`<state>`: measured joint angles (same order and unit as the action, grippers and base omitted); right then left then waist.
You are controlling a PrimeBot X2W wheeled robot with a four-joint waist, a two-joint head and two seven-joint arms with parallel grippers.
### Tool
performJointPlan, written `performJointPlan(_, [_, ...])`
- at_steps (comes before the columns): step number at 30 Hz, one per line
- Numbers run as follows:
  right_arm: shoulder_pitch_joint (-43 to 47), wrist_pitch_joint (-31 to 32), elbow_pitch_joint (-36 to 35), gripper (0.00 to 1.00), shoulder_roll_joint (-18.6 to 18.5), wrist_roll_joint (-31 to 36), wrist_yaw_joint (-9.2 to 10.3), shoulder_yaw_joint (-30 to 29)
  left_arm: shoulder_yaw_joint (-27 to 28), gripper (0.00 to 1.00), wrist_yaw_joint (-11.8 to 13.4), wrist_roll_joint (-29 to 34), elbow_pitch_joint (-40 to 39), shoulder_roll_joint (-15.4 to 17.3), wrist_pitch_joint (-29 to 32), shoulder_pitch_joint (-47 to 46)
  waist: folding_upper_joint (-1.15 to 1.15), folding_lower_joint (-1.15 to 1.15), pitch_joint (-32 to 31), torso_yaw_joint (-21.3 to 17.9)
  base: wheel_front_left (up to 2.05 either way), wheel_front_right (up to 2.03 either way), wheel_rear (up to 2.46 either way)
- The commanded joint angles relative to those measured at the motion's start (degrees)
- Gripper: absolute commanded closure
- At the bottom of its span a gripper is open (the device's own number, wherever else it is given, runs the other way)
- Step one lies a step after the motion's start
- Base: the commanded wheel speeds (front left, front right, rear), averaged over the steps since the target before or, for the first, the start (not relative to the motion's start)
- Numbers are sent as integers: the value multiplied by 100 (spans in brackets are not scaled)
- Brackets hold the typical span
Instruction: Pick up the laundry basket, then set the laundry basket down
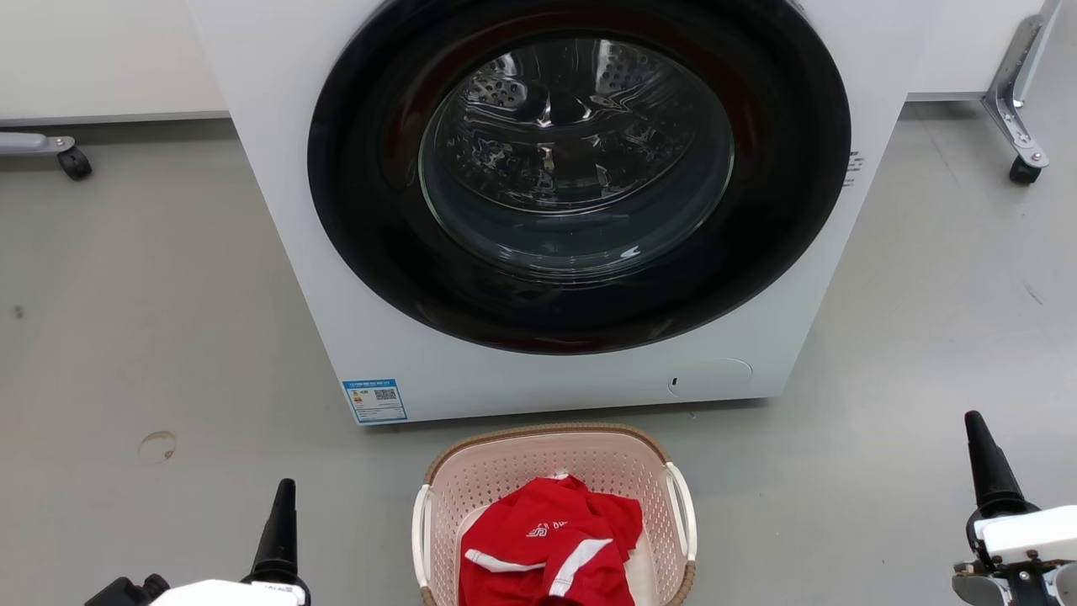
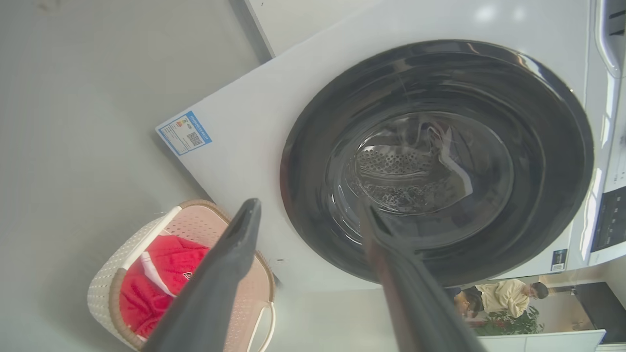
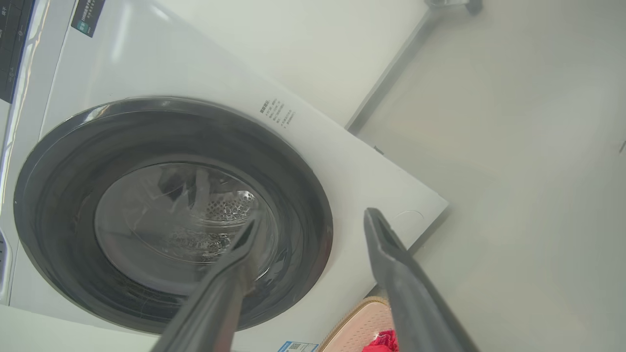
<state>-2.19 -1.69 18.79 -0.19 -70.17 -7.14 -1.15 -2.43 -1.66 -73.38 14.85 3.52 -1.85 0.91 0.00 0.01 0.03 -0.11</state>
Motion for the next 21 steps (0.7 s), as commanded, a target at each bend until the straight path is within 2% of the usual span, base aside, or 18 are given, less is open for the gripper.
performJointPlan(1, [-311,-94,-104,0,-147,264,-15,39,-9,0,75,231,-170,119,-76,-115,0,0,-2,0,0,0,0])
performJointPlan(14, [-347,-263,-60,0,-137,1733,-18,47,-365,0,482,1175,-238,341,-258,-134,0,0,-12,5,0,0,0])
performJointPlan(21, [-344,-343,-93,0,-146,2268,-20,81,-519,0,664,1570,-303,434,-327,-122,0,0,-14,23,0,0,0])
